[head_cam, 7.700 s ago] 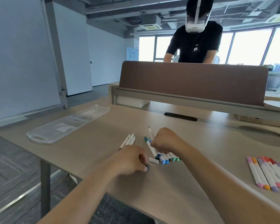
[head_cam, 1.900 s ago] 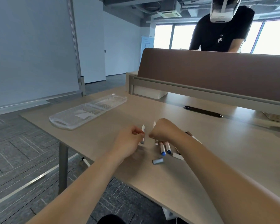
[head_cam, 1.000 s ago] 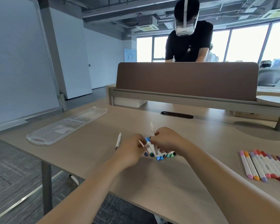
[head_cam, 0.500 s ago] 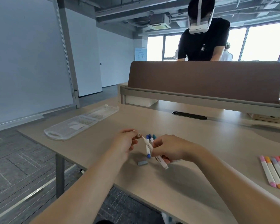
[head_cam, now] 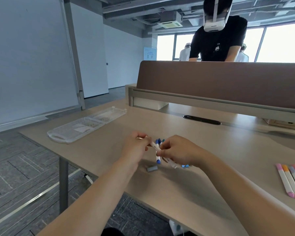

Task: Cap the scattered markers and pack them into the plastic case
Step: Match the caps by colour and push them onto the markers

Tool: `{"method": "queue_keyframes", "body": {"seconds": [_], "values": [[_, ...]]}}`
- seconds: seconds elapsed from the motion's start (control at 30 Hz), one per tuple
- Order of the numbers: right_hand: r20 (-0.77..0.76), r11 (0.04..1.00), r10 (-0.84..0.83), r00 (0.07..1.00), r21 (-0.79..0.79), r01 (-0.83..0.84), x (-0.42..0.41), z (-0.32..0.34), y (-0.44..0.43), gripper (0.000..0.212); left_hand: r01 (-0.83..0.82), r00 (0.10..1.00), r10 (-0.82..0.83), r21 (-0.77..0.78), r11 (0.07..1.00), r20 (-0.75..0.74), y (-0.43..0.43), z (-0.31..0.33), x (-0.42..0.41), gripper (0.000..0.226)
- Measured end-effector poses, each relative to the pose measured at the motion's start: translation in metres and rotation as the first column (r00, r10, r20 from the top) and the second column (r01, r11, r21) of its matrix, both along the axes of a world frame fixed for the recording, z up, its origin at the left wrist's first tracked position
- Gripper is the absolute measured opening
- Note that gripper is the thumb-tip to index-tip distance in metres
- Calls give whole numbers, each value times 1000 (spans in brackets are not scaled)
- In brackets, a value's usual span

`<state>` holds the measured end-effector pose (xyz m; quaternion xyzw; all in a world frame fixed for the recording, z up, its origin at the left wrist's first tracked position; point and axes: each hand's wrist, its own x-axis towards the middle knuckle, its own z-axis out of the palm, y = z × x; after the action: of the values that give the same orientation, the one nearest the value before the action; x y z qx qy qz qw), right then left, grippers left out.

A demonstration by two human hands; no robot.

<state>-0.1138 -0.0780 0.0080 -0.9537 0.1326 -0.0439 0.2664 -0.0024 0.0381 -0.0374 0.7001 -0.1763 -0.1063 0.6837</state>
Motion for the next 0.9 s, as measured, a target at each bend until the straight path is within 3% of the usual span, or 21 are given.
{"method": "queue_keyframes", "body": {"seconds": [0.17,0.4,0.5,0.67,0.77,0.9], "values": [[0,1000,0,1000,-19,0,11,2,4,30,-18,1000,18,-10,1000,22,3,2,6,4],[-6,993,-120,993,-13,120,43,0,12,21,20,999,-26,124,992,45,19,12,18,47],[-24,972,-204,979,-127,200,59,-4,14,17,-24,998,14,176,984,57,32,10,25,37],[-89,934,-305,948,-222,279,79,-13,16,29,-9,986,-39,282,959,165,45,4,39,16],[-94,927,-293,951,-272,259,83,-19,15,12,9,974,-90,361,932,208,47,-2,44,14],[-60,935,-239,969,-283,213,83,-25,16,18,-42,964,-103,525,850,244,41,-9,47,13]]}}
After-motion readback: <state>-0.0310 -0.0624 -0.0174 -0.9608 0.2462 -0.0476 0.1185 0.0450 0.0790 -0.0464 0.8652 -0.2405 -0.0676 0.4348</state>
